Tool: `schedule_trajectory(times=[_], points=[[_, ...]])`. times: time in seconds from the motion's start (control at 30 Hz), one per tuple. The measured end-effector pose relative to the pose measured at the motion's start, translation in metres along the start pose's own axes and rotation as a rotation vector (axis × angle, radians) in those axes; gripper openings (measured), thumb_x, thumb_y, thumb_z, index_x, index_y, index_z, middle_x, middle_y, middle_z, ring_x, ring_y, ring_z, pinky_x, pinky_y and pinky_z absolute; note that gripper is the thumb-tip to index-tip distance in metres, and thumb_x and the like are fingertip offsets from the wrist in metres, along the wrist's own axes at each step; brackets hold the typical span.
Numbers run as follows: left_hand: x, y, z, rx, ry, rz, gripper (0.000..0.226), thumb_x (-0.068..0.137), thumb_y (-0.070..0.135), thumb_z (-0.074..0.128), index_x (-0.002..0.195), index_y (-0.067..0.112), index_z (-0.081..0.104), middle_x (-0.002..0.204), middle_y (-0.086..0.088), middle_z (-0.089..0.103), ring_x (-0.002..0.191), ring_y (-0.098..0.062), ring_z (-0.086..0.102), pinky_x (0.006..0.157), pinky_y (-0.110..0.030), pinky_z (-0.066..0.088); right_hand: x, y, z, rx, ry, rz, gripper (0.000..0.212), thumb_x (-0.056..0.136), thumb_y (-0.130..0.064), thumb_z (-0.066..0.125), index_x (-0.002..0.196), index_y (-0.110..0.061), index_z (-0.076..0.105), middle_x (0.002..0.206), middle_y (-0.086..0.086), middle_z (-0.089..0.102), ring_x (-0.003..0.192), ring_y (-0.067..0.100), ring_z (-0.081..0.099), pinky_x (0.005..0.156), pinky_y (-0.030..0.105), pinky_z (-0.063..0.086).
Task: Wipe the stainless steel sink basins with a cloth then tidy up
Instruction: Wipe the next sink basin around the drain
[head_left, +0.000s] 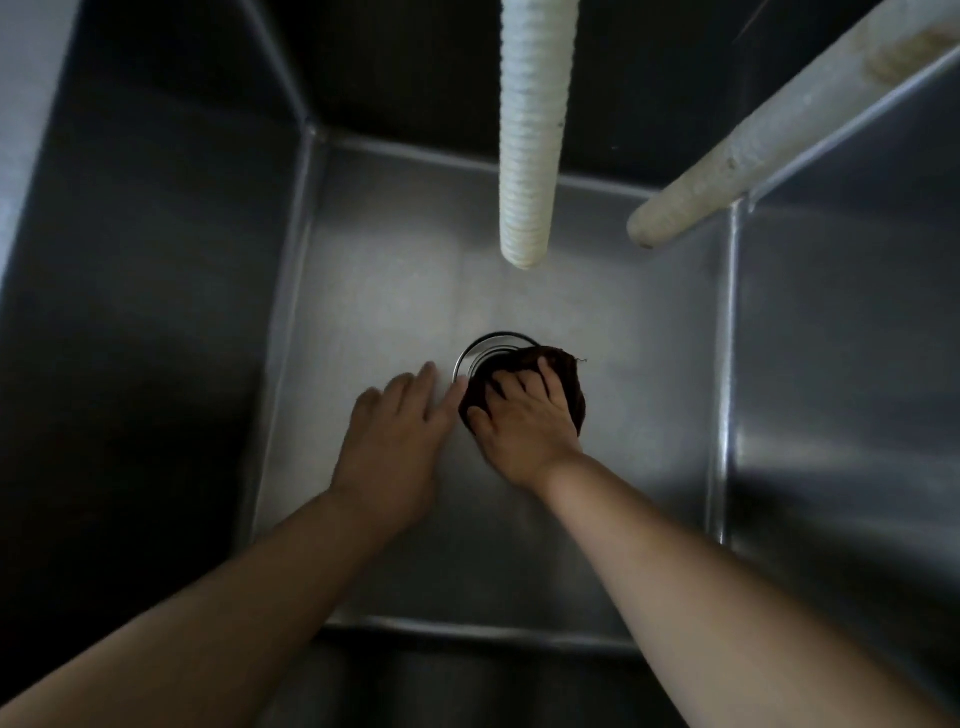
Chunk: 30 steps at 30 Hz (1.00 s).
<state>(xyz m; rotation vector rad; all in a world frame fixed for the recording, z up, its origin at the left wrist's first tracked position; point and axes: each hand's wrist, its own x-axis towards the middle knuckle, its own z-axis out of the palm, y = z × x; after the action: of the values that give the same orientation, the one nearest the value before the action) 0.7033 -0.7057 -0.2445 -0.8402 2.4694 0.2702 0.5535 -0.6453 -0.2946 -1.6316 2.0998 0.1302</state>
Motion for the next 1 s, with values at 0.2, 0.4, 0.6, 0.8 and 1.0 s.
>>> schedule_trajectory(times=[0.2, 0.4, 0.6, 0.8, 1.0], points=[[0.039, 0.002, -0.017, 0.202, -0.02, 0.06, 0.071, 0.092, 0.024, 0.045, 0.149, 0.026, 0.004, 0.144, -0.013, 0.02, 0.121, -0.03, 0.034, 0.084, -0.038, 0.04, 0.002, 0.008, -0.002, 0.011, -0.009, -0.064, 0.054, 0.096, -0.047, 0.02, 0.136, -0.023, 0.047, 0.13, -0.001, 0.048, 0.128, 0.02, 0.027, 0.099, 0.023, -0.032], [0.05, 0.007, -0.018, 0.287, -0.068, 0.087, 0.067, 0.092, 0.021, 0.046, 0.148, 0.026, 0.01, 0.144, -0.015, 0.017, 0.122, -0.032, 0.034, 0.085, -0.04, 0.045, -0.002, 0.02, -0.006, -0.044, 0.015, -0.162, 0.052, 0.097, -0.046, 0.023, 0.118, -0.017, 0.062, 0.117, -0.002, 0.058, 0.125, 0.015, 0.034, 0.104, 0.024, -0.028], [0.048, 0.011, -0.015, 0.298, -0.066, 0.055, 0.068, 0.091, 0.025, 0.048, 0.148, 0.026, 0.01, 0.141, -0.018, 0.019, 0.117, -0.034, 0.038, 0.088, -0.045, 0.044, -0.003, 0.028, -0.017, -0.194, -0.029, -0.258, 0.059, 0.097, -0.05, 0.018, 0.141, -0.017, 0.04, 0.141, -0.002, 0.045, 0.137, 0.014, 0.025, 0.111, 0.032, -0.021], [0.044, 0.013, -0.013, 0.329, -0.036, 0.053, 0.067, 0.092, 0.027, 0.043, 0.148, 0.024, 0.007, 0.143, -0.021, 0.017, 0.119, -0.035, 0.036, 0.094, -0.047, 0.04, -0.003, 0.016, -0.013, -0.26, -0.029, -0.176, 0.064, 0.097, -0.05, 0.014, 0.146, -0.012, 0.03, 0.144, 0.002, 0.043, 0.139, 0.017, 0.023, 0.112, 0.037, -0.019], [0.042, 0.011, -0.011, 0.299, -0.029, 0.048, 0.064, 0.093, 0.026, 0.042, 0.148, 0.025, 0.01, 0.145, -0.02, 0.017, 0.122, -0.035, 0.034, 0.098, -0.049, 0.037, -0.006, 0.004, -0.006, -0.213, 0.028, -0.085, 0.06, 0.098, -0.046, 0.019, 0.137, -0.01, 0.046, 0.129, 0.006, 0.057, 0.133, 0.022, 0.027, 0.113, 0.039, -0.016]])
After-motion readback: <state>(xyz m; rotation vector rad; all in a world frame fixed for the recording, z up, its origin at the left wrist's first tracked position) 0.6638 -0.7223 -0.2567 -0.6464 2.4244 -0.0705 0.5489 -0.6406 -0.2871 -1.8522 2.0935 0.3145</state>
